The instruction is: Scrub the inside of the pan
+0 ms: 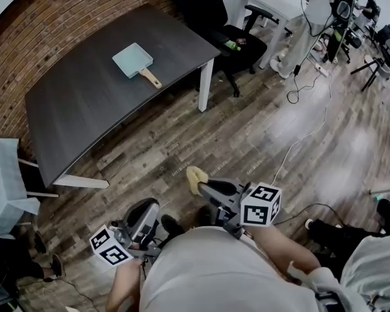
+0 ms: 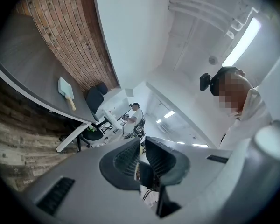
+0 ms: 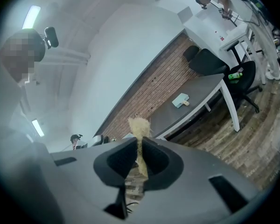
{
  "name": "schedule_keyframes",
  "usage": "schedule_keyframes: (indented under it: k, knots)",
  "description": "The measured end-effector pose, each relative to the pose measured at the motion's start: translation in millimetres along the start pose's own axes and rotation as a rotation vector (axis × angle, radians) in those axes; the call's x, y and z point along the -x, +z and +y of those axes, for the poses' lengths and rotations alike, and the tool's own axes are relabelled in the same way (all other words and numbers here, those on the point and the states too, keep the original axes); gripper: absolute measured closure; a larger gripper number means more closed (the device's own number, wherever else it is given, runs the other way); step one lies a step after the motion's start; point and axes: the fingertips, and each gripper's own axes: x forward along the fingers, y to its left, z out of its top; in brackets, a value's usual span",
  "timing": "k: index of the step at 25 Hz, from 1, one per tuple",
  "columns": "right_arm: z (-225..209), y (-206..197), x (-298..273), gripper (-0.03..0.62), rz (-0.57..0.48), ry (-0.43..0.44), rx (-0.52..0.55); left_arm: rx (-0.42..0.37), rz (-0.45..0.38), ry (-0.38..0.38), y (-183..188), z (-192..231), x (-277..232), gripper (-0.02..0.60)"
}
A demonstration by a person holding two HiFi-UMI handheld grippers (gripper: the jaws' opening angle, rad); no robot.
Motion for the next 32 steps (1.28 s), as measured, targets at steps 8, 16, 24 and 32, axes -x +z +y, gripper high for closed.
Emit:
schedule_keyframes:
  k: [8,16,24,32]
  knots:
    - [-27.0,4.5,13.2,0.557,0.045,0.017,-0.011,0.006,-0.028,0.066,-6.2,5.3,-22.9,0.54]
    - [-50.0,12.0,-14.0,0.557,0.078,-0.001,-0.028,0.038,-0.044,0.097,13.1,44.9,-25.8,0.54]
    - [-76.2,52.7,-85.9,0.557,0.081,-0.057,-0.024,0.089,-0.04,0.053,73.9,120.2,-46.8,0.54]
    - [-102.6,114.5,-152.7,0.557,0.028,-0.138,-0.006,0.115,0.008,0.061,133.5,196.4,-62.0,0.528]
